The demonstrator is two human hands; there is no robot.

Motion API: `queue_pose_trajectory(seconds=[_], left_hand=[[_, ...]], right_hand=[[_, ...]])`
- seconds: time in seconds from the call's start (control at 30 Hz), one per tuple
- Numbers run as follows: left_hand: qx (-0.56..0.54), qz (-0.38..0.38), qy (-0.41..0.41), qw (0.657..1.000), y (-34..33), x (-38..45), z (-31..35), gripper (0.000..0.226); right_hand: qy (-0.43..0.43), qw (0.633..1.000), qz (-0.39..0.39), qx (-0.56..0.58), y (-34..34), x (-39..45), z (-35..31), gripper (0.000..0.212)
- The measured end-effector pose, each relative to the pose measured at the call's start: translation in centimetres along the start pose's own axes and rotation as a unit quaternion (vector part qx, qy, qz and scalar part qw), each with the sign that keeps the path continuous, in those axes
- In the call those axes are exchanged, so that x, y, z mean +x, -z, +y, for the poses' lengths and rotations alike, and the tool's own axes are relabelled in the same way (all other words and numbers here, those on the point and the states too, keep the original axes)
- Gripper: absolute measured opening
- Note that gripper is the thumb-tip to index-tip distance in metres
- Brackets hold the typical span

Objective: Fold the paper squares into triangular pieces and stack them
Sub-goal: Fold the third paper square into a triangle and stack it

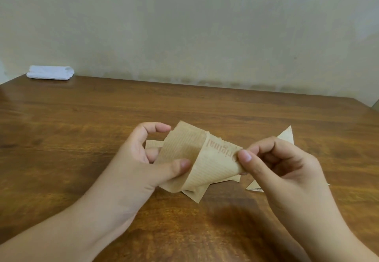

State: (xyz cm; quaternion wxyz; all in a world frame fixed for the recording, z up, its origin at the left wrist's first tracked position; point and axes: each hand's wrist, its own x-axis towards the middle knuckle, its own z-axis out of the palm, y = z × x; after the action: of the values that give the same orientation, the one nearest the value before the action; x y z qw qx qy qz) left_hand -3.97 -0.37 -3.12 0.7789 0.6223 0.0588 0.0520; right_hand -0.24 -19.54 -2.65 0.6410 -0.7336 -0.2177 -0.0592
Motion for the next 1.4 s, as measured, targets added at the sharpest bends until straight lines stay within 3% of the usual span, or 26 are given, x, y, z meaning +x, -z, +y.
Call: queue_pose_trajectory(seconds=[0.13, 0.27, 0.4, 0.47, 0.67, 0.83, 0.93, 1.1, 1.4], left_hand=[[0.064, 0.008, -0.053, 0.997, -0.1, -0.3, 0.5, 0.06], [0.077, -0.055, -0.002, 0.996, 0.8, 0.0, 0.9, 0.042], [0.059, -0.124, 0.028, 0.99, 1.6, 0.3, 1.0, 0.056], [0.09, -0.14, 0.012, 0.986, 1.6, 0.3, 1.1, 0.05], [0.191, -0.121, -0.035, 0.973, 1.2, 0.0, 0.8, 0.04], [0.187, -0.097, -0.046, 0.977, 0.7, -0.2, 0.6, 0.033], [0.17, -0.091, -0.064, 0.979, 0.5, -0.4, 0.7, 0.029], [0.168, -0.074, -0.08, 0.98, 0.3, -0.6, 0.6, 0.023], [0.187, -0.039, -0.104, 0.976, -0.1, -0.7, 0.0, 0.021]], right_hand=[[0.003, 1.0, 0.009, -0.027, -0.1, 0.0, 0.5, 0.022], [-0.011, 0.999, -0.018, -0.028, 0.2, 0.2, 0.3, 0.026], [0.011, 0.996, -0.075, -0.051, 0.2, 0.1, 0.4, 0.028], [0.022, 0.992, -0.088, -0.084, 0.2, 0.0, 0.6, 0.029], [0.033, 0.988, -0.091, -0.12, 0.2, -0.2, 0.8, 0.029], [0.031, 0.989, -0.075, -0.121, -0.4, -0.4, 0.8, 0.029], [-0.002, 0.995, -0.064, -0.074, -0.6, -0.4, 0.2, 0.028], [-0.129, 0.985, -0.096, 0.064, -0.7, -0.3, 0.2, 0.034], [-0.141, 0.985, -0.057, 0.08, -0.9, -0.2, 0.6, 0.039]])
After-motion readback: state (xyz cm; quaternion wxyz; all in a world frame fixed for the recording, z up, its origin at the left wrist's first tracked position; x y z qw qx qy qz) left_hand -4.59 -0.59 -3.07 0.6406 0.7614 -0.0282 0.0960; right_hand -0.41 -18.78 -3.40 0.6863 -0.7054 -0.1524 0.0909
